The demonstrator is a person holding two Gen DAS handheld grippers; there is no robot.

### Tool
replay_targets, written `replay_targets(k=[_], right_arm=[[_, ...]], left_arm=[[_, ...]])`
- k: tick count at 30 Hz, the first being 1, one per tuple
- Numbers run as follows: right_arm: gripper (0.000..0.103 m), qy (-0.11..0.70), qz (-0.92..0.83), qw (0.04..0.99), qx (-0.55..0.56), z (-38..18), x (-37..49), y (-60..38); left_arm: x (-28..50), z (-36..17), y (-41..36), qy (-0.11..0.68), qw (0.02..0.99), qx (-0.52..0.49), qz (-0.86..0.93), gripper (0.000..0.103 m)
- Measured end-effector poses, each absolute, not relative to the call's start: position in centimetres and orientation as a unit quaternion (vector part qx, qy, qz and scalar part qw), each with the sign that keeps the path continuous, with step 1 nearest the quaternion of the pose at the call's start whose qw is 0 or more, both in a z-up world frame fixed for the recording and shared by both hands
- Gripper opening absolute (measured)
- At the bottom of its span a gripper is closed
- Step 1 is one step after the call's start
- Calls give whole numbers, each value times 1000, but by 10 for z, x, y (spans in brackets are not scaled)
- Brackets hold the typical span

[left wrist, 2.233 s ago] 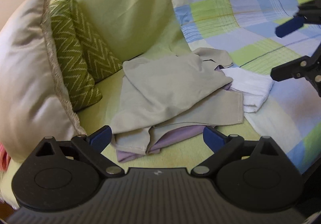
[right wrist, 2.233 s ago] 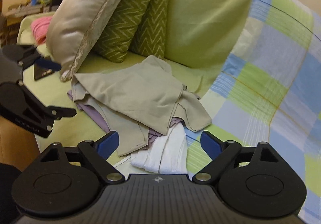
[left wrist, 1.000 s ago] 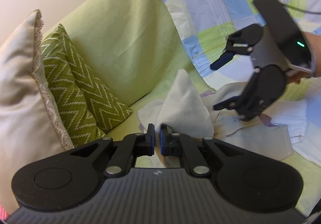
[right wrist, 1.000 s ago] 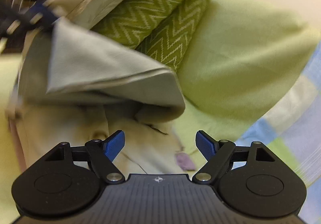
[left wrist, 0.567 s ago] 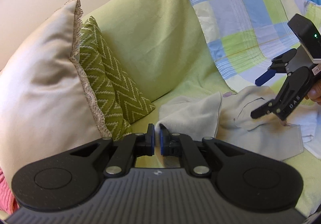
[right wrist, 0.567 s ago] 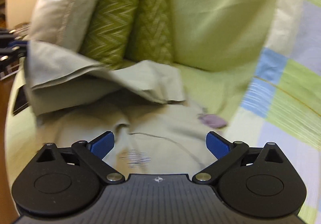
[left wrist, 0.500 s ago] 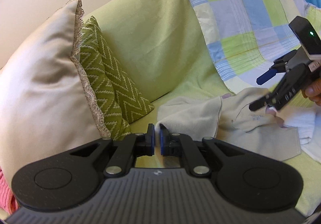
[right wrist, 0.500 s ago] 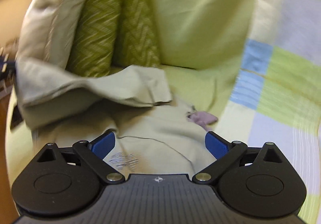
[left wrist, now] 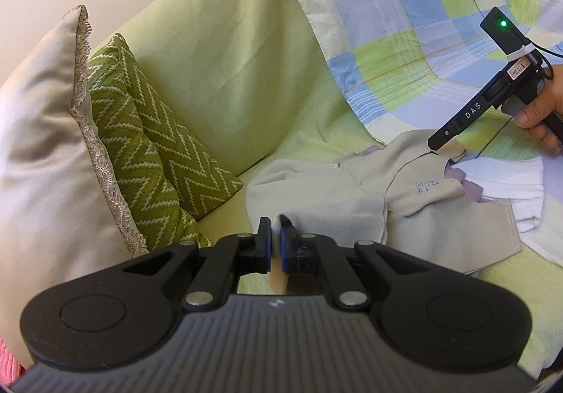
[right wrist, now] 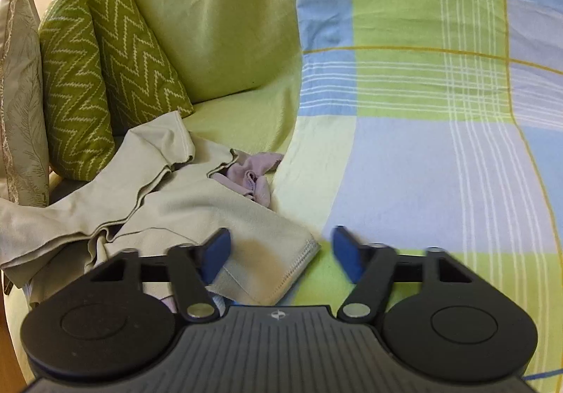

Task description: Fold clothes

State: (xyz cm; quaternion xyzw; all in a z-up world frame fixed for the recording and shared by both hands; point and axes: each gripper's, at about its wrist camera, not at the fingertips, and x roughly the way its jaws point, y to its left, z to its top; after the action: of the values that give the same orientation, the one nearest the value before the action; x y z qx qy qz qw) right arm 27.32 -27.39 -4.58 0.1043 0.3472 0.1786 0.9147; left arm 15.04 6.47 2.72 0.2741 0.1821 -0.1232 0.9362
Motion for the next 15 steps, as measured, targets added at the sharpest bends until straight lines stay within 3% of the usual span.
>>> replay_targets(k=[1,2,7,15], right_arm=[[8,351,182,912,112,-46,275,-275],[3,354,183,909,119,-45,276,-275],[2,316,180,925,109,-15,260,-277],[1,171,174,969,44,134,190,-293]], left_arm=[[152,28,65,182,937,273,-122,4],[152,29,66,183,937,271,-120,4],[150,49,65,168,943,263,-114,3],[111,155,33,75,958,240,-138,3]])
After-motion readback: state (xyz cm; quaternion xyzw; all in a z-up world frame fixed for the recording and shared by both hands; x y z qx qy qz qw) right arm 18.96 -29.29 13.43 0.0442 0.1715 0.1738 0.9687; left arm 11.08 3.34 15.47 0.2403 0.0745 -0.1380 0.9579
